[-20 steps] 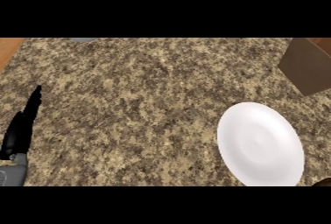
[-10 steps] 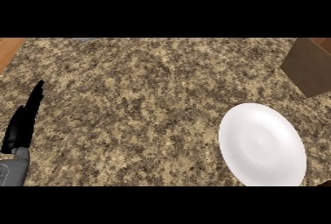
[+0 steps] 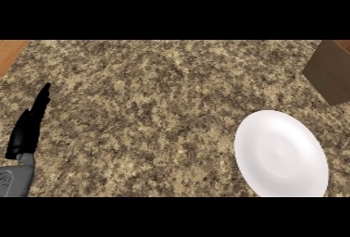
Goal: Pick the can from the plate and place it in the cardboard box
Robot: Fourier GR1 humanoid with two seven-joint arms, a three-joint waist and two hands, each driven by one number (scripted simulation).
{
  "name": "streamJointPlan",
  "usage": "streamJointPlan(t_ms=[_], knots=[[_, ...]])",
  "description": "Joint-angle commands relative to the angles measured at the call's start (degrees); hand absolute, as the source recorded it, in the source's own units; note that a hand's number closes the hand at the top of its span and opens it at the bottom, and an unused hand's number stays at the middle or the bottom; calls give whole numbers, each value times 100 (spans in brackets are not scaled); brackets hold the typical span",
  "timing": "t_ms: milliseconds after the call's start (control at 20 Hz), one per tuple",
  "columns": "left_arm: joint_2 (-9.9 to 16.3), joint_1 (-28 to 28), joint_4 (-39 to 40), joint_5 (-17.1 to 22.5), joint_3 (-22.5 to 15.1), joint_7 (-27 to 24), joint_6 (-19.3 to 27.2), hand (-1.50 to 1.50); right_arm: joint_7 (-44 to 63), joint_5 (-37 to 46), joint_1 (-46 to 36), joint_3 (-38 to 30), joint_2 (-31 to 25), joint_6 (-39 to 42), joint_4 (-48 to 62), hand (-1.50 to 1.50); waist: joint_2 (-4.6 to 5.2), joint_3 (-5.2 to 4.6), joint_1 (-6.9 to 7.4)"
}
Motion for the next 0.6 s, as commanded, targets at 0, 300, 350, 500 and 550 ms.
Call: streamJointPlan(t_ms=[0,300,350,500,550], knots=[[-46,-45,-81,-53,-43,15,31,0,241,99,-196,50,372,-425,270,150,38,7,70],[11,-241,-204,-62,-52,222,-38,0,681,355,-272,193,532,-1054,450,150,98,16,181],[122,-110,-23,44,51,-1,-187,0,798,288,-297,108,484,-1025,532,150,115,11,199],[-19,-177,-34,-42,-32,48,-59,0,1035,78,-267,-87,608,-658,850,-150,107,16,158],[-163,-273,-100,-52,-136,145,-27,0,1181,119,-437,-46,556,-506,859,-150,119,17,190]])
